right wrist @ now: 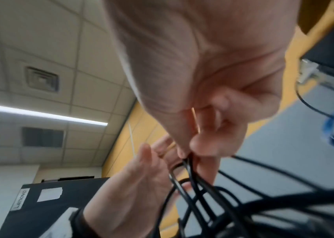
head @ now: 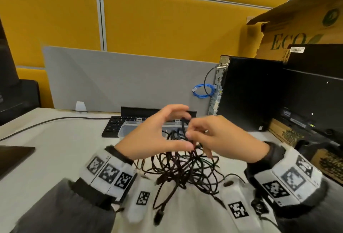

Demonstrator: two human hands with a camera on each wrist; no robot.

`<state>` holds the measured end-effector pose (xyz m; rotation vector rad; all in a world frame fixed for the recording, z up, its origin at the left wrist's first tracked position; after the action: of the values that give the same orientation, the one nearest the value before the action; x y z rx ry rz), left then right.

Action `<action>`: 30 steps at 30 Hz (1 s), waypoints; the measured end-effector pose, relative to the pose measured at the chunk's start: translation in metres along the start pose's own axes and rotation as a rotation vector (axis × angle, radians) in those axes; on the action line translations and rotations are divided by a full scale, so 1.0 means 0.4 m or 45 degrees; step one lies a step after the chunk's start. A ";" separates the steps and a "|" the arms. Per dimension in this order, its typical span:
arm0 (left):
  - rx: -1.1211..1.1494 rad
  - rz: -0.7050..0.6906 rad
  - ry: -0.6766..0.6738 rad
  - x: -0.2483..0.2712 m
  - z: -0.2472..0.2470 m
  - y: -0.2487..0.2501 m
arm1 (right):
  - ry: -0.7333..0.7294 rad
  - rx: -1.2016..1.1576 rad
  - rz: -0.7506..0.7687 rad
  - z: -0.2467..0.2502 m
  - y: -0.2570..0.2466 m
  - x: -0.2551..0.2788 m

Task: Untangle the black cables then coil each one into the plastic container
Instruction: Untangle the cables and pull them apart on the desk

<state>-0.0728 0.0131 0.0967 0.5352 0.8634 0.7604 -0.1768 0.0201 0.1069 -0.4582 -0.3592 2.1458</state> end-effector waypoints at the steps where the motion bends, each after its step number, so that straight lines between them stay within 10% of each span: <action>1: 0.067 0.029 -0.055 -0.020 -0.019 -0.001 | 0.006 0.042 0.010 0.022 -0.011 -0.004; 8: 0.137 0.108 -0.185 -0.061 -0.053 -0.059 | 0.508 -0.792 -0.129 0.253 0.060 -0.007; 12: 0.150 0.201 -0.231 -0.038 -0.020 -0.119 | 1.193 -1.571 -0.103 0.418 0.190 0.074; 16: 0.084 0.342 -0.135 -0.002 0.062 -0.203 | 1.665 -1.676 -0.053 0.499 0.367 0.186; 21: -0.097 0.238 0.022 0.020 0.123 -0.211 | 1.088 -0.697 -0.615 0.360 0.449 0.087; 25: -0.115 0.166 0.072 0.030 0.111 -0.187 | 0.758 0.447 -0.379 0.203 0.280 -0.009; 30: -0.122 0.038 0.193 0.048 0.095 -0.161 | -0.019 0.000 -0.021 -0.068 0.065 -0.113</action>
<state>-0.0094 -0.0164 0.0642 0.4101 0.9559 0.8736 -0.1587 -0.0293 0.0805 -0.4380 -0.3700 2.1343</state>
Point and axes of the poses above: each hand's wrist, its own x-axis away from the middle knuckle, its own z-axis out of the back of the hand, y = z × x, the point moved 8 cm from there along -x, towards the middle knuckle
